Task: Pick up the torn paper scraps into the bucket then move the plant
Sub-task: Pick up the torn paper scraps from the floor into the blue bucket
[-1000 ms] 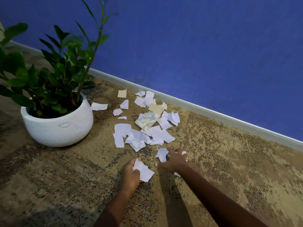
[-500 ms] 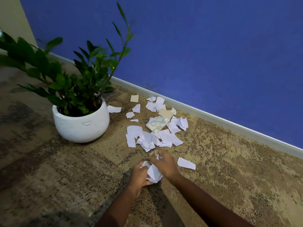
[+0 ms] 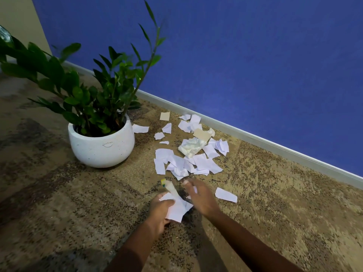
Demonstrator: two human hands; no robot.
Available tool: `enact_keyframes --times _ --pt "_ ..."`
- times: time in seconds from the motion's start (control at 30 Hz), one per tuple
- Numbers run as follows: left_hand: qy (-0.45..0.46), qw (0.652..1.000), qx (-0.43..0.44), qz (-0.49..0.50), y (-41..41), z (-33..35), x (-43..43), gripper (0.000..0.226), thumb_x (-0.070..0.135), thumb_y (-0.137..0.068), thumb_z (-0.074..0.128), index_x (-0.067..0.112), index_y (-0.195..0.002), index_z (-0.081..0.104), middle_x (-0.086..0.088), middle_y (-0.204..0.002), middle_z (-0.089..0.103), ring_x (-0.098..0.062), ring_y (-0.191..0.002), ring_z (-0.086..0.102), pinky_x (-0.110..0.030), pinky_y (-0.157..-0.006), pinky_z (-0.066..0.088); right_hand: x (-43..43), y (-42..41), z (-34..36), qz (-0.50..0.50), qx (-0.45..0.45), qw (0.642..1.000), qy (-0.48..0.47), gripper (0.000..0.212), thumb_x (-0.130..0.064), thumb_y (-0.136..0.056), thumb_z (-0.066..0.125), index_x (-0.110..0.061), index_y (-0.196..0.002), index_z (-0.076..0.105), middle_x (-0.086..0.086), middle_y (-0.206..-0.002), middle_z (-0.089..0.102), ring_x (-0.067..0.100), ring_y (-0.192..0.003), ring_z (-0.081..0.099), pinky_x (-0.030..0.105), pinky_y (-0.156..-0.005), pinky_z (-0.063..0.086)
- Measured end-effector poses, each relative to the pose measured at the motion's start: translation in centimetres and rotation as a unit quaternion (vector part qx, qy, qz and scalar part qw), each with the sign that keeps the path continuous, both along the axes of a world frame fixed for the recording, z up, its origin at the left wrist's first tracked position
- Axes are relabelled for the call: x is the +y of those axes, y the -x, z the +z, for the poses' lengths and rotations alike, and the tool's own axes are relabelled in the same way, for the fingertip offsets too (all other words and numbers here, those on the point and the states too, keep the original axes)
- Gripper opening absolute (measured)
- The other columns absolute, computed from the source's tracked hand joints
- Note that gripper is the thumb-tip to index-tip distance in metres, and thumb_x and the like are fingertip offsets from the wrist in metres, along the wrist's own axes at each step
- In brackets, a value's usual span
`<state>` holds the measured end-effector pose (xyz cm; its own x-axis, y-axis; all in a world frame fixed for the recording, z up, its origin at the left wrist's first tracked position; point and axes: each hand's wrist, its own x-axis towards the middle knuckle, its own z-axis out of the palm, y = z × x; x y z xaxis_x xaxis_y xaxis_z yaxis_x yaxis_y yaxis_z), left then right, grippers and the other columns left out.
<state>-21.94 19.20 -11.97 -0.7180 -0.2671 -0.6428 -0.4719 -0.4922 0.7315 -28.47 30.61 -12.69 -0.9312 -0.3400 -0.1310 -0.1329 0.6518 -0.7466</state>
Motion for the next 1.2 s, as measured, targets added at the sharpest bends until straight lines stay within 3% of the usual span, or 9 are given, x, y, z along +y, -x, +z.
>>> enact_keyframes --times 0.1,0.27,0.43,0.57,0.63,0.73,0.97,1.07,1.2 --pt "0.099 0.995 -0.021 -0.012 0.2 -0.6 -0.5 0.041 -0.012 -0.092 0.046 -0.001 -0.131 0.049 -0.02 -0.112 0.058 -0.02 -0.068 0.052 -0.025 -0.047 0.045 3.2 2.4 -1.4 -0.097 0.013 0.989 -0.109 0.046 -0.044 -0.094 0.043 -0.017 -0.132 0.048 0.013 -0.145 0.038 0.028 -0.136 0.033 0.054 -0.113 0.027" --pt "0.202 0.978 -0.038 -0.025 0.2 -2.0 -1.7 0.038 -0.014 -0.09 0.048 -0.001 -0.124 0.058 -0.026 -0.128 0.057 -0.024 -0.089 0.051 -0.024 -0.052 0.041 5.3 4.3 -2.3 -0.198 -0.12 0.957 -0.176 0.065 -0.068 -0.079 0.05 -0.03 -0.132 0.043 0.02 -0.152 0.019 0.044 -0.141 0.014 0.068 -0.11 0.011" --pt "0.238 0.969 -0.041 -0.046 -0.1 -2.3 -2.8 0.039 -0.017 -0.09 0.046 -0.005 -0.126 0.055 -0.026 -0.13 0.055 -0.026 -0.096 0.05 -0.028 -0.073 0.04 1.4 3.3 -3.0 -0.079 -0.101 0.978 -0.163 0.06 -0.064 -0.078 0.056 -0.026 -0.124 0.05 0.012 -0.151 0.028 0.035 -0.142 0.017 0.055 -0.115 0.013" --pt "0.283 0.956 -0.049 -0.057 -0.3 -1.5 -3.1 0.038 -0.012 -0.091 0.049 0.0 -0.126 0.056 -0.019 -0.135 0.052 -0.033 -0.11 0.054 -0.025 -0.067 0.045 -1.5 0.7 -2.9 -0.006 -0.063 0.973 -0.223 0.061 -0.051 -0.081 0.06 -0.02 -0.132 0.045 0.01 -0.148 0.031 0.033 -0.137 0.028 0.047 -0.11 0.034" --pt "0.301 0.949 -0.056 -0.068 -0.6 -1.0 -3.6 0.036 -0.01 -0.091 0.05 0.002 -0.125 0.057 -0.018 -0.136 0.052 -0.033 -0.118 0.052 -0.035 -0.085 0.048 -2.3 -0.3 -2.6 0.031 -0.024 0.964 -0.265 0.048 -0.033 -0.088 0.057 -0.017 -0.132 0.047 0.01 -0.145 0.036 0.03 -0.134 0.034 0.041 -0.11 0.037" --pt "0.33 0.938 -0.067 -0.085 -1.2 -0.1 -4.7 0.037 -0.004 -0.091 0.053 0.006 -0.126 0.057 -0.014 -0.138 0.052 -0.031 -0.123 0.051 -0.037 -0.098 0.046 -3.0 -1.1 -1.8 0.058 -0.042 0.971 -0.226 0.028 -0.01 -0.091 0.053 -0.012 -0.118 0.063 0.01 -0.127 0.058 0.025 -0.116 0.053 0.026 -0.09 0.045" --pt "0.406 0.904 -0.03 -0.133 -3.0 5.2 -9.5 0.038 -0.004 -0.09 0.053 0.004 -0.128 0.054 -0.014 -0.136 0.053 -0.029 -0.123 0.052 -0.032 -0.095 0.046 -6.2 -3.3 3.9 0.069 -0.016 0.994 -0.08 0.006 -0.014 -0.086 0.06 -0.014 -0.083 0.065 0.005 -0.092 0.067 0.014 -0.079 0.056 0.018 -0.061 0.036" --pt "0.453 0.882 0.02 -0.129 -3.9 8.9 -12.5 0.032 -0.003 -0.09 0.053 0.0 -0.122 0.058 -0.015 -0.131 0.057 -0.028 -0.121 0.053 -0.027 -0.083 0.044 -9.6 -4.2 8.3 0.102 0.01 0.994 -0.036 0.029 -0.015 -0.084 0.062 -0.026 -0.061 0.048 -0.004 -0.069 0.057 0.006 -0.061 0.05 0.016 -0.05 0.032" --pt "0.498 0.86 0.06 -0.092 -5.8 14.0 -17.2 0.027 0.005 -0.096 0.048 -0.002 -0.12 0.059 -0.02 -0.127 0.06 -0.032 -0.117 0.056 -0.028 -0.081 0.046 -15.7 -6.2 13.8 0.163 0.021 0.986 0.02 0.032 -0.009 -0.082 0.063 -0.023 -0.059 0.048 0.009 -0.077 0.06 0.021 -0.073 0.056 0.022 -0.058 0.04"
